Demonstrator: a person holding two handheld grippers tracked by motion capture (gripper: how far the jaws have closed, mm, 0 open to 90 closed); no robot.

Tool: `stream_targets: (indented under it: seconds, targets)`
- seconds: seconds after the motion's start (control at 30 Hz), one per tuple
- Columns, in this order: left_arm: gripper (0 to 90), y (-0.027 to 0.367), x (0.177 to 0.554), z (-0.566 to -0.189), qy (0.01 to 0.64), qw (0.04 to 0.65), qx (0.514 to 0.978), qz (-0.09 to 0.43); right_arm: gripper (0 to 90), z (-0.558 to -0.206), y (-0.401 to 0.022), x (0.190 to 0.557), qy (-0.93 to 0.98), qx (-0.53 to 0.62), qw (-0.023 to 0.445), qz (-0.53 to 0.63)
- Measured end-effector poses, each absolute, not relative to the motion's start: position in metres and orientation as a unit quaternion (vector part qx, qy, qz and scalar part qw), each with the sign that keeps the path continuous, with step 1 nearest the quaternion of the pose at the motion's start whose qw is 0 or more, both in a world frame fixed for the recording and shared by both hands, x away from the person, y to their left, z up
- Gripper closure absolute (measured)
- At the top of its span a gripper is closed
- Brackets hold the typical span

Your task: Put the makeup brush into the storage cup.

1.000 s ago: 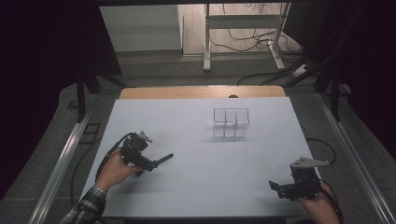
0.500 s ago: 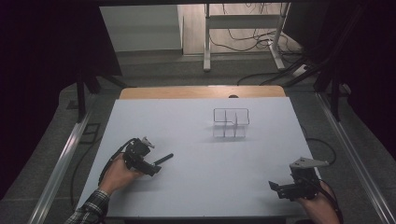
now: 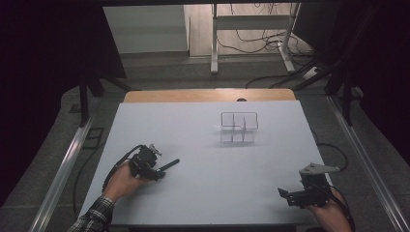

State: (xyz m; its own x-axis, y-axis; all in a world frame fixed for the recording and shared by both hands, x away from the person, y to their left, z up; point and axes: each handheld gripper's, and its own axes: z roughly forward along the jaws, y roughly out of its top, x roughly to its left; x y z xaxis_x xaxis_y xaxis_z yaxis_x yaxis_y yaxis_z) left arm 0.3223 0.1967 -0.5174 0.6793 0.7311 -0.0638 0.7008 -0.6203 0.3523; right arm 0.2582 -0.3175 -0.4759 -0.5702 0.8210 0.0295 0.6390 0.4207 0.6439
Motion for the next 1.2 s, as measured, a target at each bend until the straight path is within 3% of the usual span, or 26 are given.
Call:
stream_targets:
  seconds: [0.1,0.13,1.2]
  targets:
    - [73.7,0.199,0.321,-0.515,0.399,0.175,0.900,0.039,0.0,-0.476,-0.317,0.258,0.831,0.439,0.146,0.310]
    - [77.5,0.197,0.320,-0.515,0.395,0.172,0.902,0.037,0.0,-0.476,-0.317,0.258,0.831,0.438,0.146,0.310]
    - [77.9,0.191,0.300,-0.494,0.362,0.222,0.904,0.043,0.0,-0.475,-0.314,0.257,0.834,0.429,0.148,0.313]
